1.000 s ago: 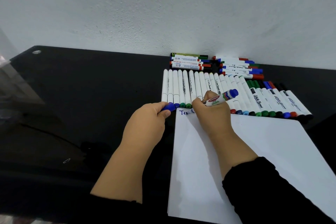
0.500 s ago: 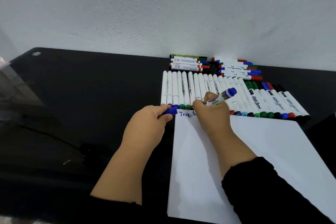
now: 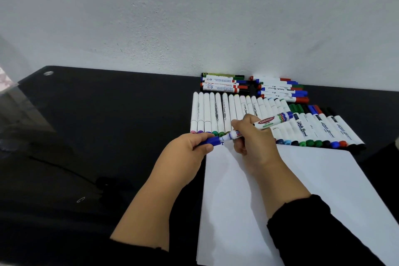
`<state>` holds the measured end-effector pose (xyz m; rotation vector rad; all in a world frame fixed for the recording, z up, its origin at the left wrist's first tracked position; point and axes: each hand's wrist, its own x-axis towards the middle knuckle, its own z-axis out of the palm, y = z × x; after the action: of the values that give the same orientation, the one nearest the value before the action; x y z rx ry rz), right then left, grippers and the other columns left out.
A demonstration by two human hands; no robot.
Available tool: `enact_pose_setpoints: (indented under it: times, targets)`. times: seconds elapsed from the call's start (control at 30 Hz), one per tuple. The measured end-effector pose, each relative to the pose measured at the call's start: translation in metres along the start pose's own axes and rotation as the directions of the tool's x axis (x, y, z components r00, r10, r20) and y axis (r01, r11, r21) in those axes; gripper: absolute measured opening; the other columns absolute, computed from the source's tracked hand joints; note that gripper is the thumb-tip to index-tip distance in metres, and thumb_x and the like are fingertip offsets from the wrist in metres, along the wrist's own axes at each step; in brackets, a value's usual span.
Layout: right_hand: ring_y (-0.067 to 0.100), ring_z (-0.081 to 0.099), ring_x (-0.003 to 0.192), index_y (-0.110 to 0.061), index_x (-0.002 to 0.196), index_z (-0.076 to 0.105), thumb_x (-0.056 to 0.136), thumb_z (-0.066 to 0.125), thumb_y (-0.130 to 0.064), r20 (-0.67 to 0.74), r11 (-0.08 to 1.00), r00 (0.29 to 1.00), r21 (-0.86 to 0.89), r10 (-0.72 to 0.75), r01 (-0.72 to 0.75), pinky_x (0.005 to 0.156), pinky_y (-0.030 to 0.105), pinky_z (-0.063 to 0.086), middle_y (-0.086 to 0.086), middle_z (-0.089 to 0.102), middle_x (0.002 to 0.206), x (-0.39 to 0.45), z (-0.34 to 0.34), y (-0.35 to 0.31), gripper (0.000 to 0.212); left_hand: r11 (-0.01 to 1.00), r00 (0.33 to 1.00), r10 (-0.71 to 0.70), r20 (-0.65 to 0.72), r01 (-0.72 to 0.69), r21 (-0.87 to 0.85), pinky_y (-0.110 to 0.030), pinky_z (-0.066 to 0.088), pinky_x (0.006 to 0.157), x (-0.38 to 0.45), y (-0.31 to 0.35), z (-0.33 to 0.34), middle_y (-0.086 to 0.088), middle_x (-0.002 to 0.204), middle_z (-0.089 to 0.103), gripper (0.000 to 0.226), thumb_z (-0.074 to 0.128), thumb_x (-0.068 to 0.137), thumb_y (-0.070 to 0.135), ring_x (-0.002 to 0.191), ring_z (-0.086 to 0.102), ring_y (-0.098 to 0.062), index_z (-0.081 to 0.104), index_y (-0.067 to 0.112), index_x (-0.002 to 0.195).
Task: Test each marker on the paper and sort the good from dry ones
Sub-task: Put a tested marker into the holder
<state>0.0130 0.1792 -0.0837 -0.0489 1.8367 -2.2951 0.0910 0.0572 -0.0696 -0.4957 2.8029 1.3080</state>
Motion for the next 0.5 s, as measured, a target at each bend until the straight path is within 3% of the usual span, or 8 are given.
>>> enact_pose_setpoints:
  times: [0.13, 0.2, 0.27, 0.5]
  targets:
    - [0.008, 0.029, 0.034, -0.019, 0.050, 0.038, 0.090, 0.060, -0.013, 0.109, 0.998, 0.993, -0.039, -0.037, 0.041, 0.037, 0.015, 0.025, -0.001, 0.035, 0.041, -0.005, -0.001, -0.006, 0.046, 0.996, 0.999, 0.039, -0.026, -0.041, -0.080, -0.009, 0.035, 0.069, -0.001, 0.007, 0.003, 0.021, 0.098, 0.056, 0.033, 0.051, 0.095, 0.026, 0.083, 0.049, -0.001, 0.056, 0.032, 0.126]
    - [0.007, 0.034, 0.035, -0.016, 0.057, 0.045, 0.094, 0.055, -0.027, 0.142, 0.998, 0.990, -0.066, 0.010, -0.001, 0.039, 0.016, 0.028, -0.001, 0.041, 0.042, -0.007, 0.001, -0.010, 0.040, 0.990, 0.999, 0.022, -0.039, -0.027, -0.139, -0.008, 0.034, 0.063, -0.001, 0.009, 0.004, 0.026, 0.084, 0.053, 0.029, 0.053, 0.094, 0.025, 0.078, 0.050, 0.002, 0.059, 0.033, 0.122]
    - [0.007, 0.039, 0.037, -0.012, 0.062, 0.051, 0.096, 0.048, -0.036, 0.139, 0.993, 0.987, -0.092, 0.084, -0.072, 0.041, 0.018, 0.030, -0.001, 0.046, 0.043, -0.005, 0.004, -0.017, 0.042, 0.978, 0.998, -0.015, -0.065, 0.001, -0.208, -0.011, 0.035, 0.062, 0.000, 0.010, 0.004, 0.025, 0.084, 0.055, 0.029, 0.056, 0.092, 0.026, 0.077, 0.050, 0.002, 0.061, 0.033, 0.119]
    - [0.009, 0.035, 0.035, -0.013, 0.065, 0.045, 0.095, 0.050, -0.018, 0.133, 0.983, 0.989, -0.182, 0.064, -0.039, 0.038, 0.019, 0.027, 0.003, 0.044, 0.044, -0.014, -0.004, -0.046, 0.030, 0.909, 0.994, -0.072, -0.080, 0.033, -0.415, -0.013, 0.037, 0.062, -0.012, 0.024, -0.001, 0.020, 0.088, 0.062, 0.030, 0.065, 0.084, 0.029, 0.083, 0.055, 0.000, 0.066, 0.028, 0.114]
